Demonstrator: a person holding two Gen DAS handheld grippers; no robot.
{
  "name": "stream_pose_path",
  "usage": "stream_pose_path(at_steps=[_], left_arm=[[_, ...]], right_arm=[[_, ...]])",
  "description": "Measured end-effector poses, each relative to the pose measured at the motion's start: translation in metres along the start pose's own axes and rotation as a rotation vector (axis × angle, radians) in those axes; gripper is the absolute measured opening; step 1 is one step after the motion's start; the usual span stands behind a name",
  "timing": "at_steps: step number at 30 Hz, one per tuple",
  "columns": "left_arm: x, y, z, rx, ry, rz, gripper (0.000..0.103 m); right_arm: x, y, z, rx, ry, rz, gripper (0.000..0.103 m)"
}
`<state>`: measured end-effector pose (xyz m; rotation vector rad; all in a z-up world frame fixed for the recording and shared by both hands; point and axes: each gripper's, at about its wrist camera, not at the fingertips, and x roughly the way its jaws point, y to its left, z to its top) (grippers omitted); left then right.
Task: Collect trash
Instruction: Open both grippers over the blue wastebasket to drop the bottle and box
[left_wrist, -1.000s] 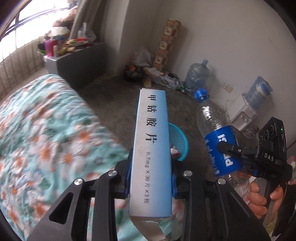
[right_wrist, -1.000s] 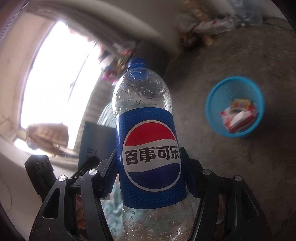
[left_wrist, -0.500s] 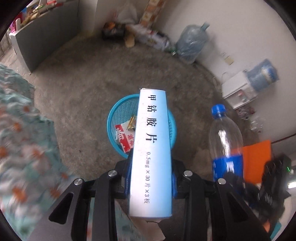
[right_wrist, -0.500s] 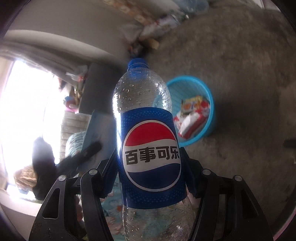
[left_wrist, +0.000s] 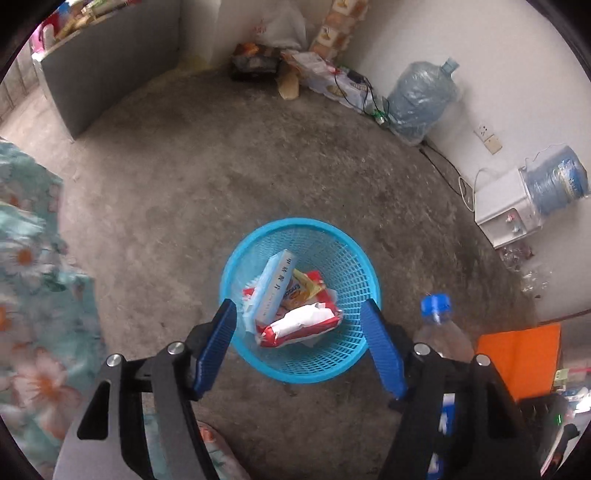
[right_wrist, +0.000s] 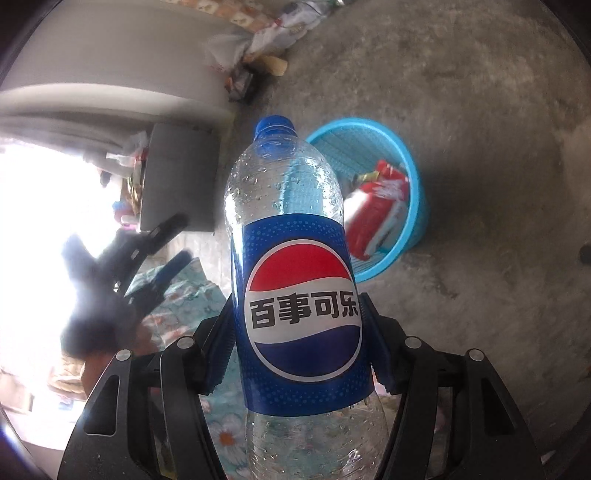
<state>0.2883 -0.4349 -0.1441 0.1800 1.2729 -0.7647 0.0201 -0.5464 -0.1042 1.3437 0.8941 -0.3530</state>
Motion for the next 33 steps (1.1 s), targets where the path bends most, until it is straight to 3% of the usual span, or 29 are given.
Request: stream_pose_path(at_steps=[7,9,14,16,20,25,28,33], left_arm=[[-0.081,0.027,-0.029,0.061,-0.11,0.0,0.073],[-0.102,0.035,-0.041,0.078,-0.142,0.0,0.076],[-0.162,0.061,-0.079,0.093,-0.227,-0.002,0.079],[-0.181,0.074,-0.094,0.084,-0.267,0.009,0.079],[-0.205,0.087,-0.12,0.082,-0.315,0.023,0.08],[-0.229,0.1,-0.149,0.069,-0.351,0.016,0.08],[-0.253,0.106,-0.169,0.056,-0.41,0.002,0.081],[-0.296,0.108,-0.207,0.035,-0.524,0.025,0.097]], right_arm=[[0.043,0.016,0.035,0.117,-0.005,0.061,0.063],[0.064,0.019,0.052,0.146,-0.02,0.058,0.077],[0.083,0.013,0.06,0.237,-0.034,0.073,0.078],[0.07,0.016,0.051,0.194,-0.058,0.114,0.078],[0.046,0.017,0.032,0.131,-0.092,0.094,0.078],[0.011,0.033,-0.001,0.014,-0.158,-0.012,0.079],[-0.005,0.065,-0.025,-0.121,-0.193,-0.07,0.079],[-0.029,0.135,-0.085,-0.418,-0.262,-0.122,0.085]])
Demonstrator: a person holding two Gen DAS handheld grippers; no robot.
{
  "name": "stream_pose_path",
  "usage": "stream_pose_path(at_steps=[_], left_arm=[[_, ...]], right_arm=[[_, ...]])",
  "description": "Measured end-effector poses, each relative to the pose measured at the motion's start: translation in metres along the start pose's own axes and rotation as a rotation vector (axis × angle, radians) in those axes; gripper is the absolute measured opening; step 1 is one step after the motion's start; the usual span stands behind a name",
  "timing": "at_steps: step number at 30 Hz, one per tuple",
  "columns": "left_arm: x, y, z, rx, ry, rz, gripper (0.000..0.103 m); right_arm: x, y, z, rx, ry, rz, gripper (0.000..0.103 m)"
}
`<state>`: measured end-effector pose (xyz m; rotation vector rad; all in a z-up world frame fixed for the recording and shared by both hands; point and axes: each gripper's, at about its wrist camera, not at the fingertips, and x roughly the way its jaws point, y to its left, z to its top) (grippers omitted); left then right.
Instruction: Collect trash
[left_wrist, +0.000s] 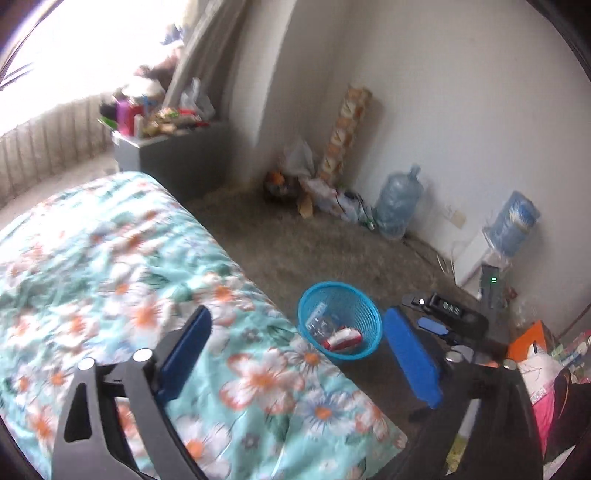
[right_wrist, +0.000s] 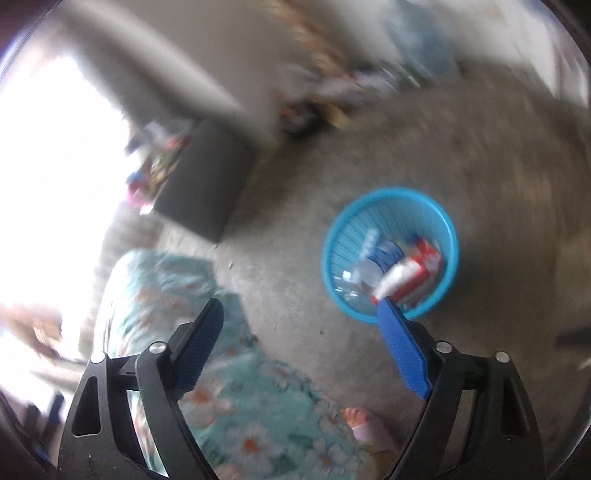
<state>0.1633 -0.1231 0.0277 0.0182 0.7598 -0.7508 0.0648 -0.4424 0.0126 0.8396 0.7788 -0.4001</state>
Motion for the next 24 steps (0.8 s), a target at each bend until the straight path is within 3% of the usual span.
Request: stream_pose_path(at_steps=[3,8,16,19,24], left_arm=[[-0.029,0.002,-0.009,-0.01,-0.031,0.036,0.097],[-0.073,0.008,-0.029,-0.055,-0.074,0.117,0.097],[-0.129,0.019,-0.067,-0.167,-0.149,0.319,0.097],[-0.138,0.019,-0.079,-0.16,-0.141,0.435,0.097],[-0.148,0.017,-0.096,-0.128,-0.133,0.512,0.097]], right_arm=[[-0.026,0.051,-0.018,-0.191,-0.035,0.035,0.091],[-0.055,0.122,-0.053,-0.463,-0.01,0.129,0.095],[-0.09,0.182,-0.108,-0.74,-0.054,0.148,0.095],[-0.104,0.196,-0.13,-0.828,-0.101,0.132,0.095],[-0.118,0.206,-0.152,-0.909,-0.13,0.11,0.095]])
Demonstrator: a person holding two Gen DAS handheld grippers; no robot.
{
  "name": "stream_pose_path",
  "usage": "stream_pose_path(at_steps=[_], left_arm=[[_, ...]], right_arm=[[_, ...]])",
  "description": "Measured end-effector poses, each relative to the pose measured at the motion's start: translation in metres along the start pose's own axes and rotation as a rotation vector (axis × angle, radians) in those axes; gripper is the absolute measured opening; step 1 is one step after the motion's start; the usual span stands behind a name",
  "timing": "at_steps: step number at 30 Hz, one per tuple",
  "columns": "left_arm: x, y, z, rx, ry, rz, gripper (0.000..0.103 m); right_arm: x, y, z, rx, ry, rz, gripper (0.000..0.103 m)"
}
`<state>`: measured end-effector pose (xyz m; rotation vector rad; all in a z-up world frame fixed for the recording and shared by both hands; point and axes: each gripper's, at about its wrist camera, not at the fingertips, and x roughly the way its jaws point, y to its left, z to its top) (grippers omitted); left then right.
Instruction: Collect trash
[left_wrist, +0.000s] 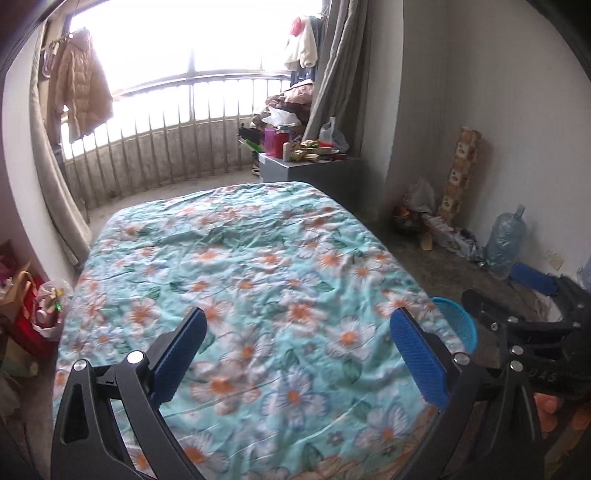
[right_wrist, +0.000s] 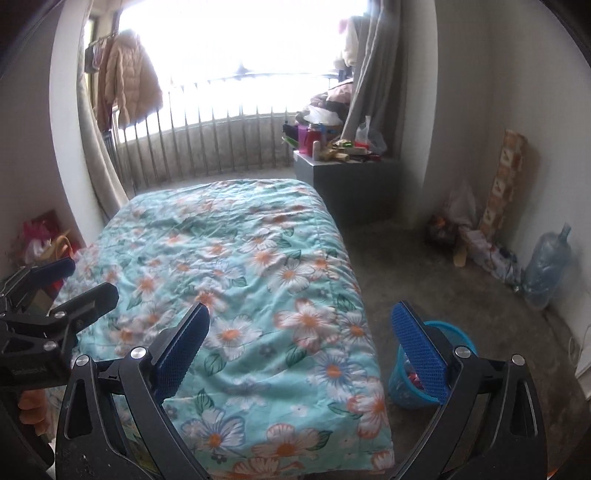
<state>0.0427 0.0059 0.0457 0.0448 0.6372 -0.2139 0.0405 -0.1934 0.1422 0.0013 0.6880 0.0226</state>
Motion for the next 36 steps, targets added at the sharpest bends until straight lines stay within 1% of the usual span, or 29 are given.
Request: stream_pose_path(at_steps=[4,6,10,12,16,20,22,24,27,32,36], left_arm=[[-0.006,0.001,-0.009,0.045,-0.037,0.111,0.097],[-0.005,0.003,-0.01,0.044,-0.03,0.132,0.097],[-0.006,0.009,-0.014,-0.059,-0.007,0.118,0.097],[-0.005,0.006,-0.018,-0.094,0.005,0.117,0.097],[0.007,-0.006,-0.032,-0.133,0.096,0.092,0.097],[0.018,-0.021,-0.046,-0.119,0.185,0.089,0.097],[0.022,-0.026,-0.051,-0.11,0.223,0.093,0.097],[0.023,-0.028,-0.054,-0.106,0.235,0.104,0.097],[0.023,-0.031,-0.055,-0.095,0.24,0.114,0.097],[0.026,-0.035,-0.056,-0.066,0.255,0.124,0.097],[0.03,-0.039,-0.058,-0.05,0.273,0.131,0.097]], right_arm=[[-0.012,0.006,-0.001,-0.034,-0.015,-0.033,0.095],[-0.021,0.004,-0.001,-0.035,-0.033,-0.055,0.095],[-0.033,-0.001,-0.007,-0.031,-0.045,-0.088,0.095],[-0.033,-0.004,-0.014,-0.027,-0.017,-0.079,0.095],[-0.024,-0.01,-0.033,-0.004,0.079,-0.093,0.095],[-0.016,-0.008,-0.051,-0.052,0.144,-0.161,0.095],[-0.014,-0.009,-0.056,-0.054,0.167,-0.166,0.095],[-0.012,-0.013,-0.059,-0.037,0.186,-0.163,0.095],[-0.009,-0.018,-0.061,-0.029,0.214,-0.18,0.095],[-0.008,-0.025,-0.065,-0.019,0.237,-0.21,0.095],[-0.006,-0.036,-0.069,0.019,0.257,-0.219,0.095]])
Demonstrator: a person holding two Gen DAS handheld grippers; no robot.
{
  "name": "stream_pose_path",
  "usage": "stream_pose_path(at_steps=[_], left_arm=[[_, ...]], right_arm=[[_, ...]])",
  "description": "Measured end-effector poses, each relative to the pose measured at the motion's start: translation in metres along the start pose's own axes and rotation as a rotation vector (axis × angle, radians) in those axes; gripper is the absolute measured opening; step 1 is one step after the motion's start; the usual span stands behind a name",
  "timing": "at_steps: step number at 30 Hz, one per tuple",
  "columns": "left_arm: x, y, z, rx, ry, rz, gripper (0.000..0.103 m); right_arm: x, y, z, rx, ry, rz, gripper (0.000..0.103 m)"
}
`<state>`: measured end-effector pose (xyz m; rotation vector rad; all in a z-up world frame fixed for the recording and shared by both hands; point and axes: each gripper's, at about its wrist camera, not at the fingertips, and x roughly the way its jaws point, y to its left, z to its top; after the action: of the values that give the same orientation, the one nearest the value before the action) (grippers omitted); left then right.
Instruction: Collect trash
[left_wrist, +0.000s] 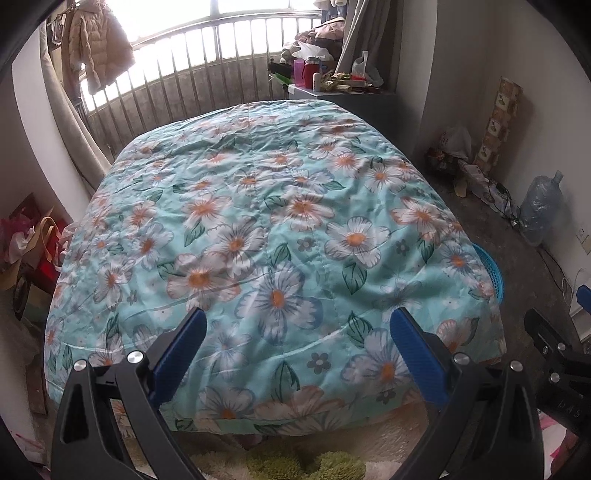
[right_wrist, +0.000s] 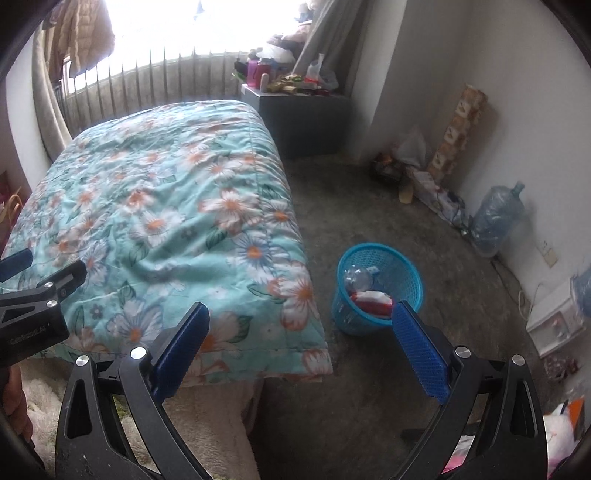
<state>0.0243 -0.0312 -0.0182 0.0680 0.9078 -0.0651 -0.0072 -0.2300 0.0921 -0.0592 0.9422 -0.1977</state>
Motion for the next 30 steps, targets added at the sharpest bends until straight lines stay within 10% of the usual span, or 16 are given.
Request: stream_pose_path(at_steps=[30], left_arm=[[0.007,-0.014,-0.005,0.082,0.033,0.029,0.097]], right_arm=[[0.013,-0.019,-0.004,0.05,0.037,-0.009,0.095]])
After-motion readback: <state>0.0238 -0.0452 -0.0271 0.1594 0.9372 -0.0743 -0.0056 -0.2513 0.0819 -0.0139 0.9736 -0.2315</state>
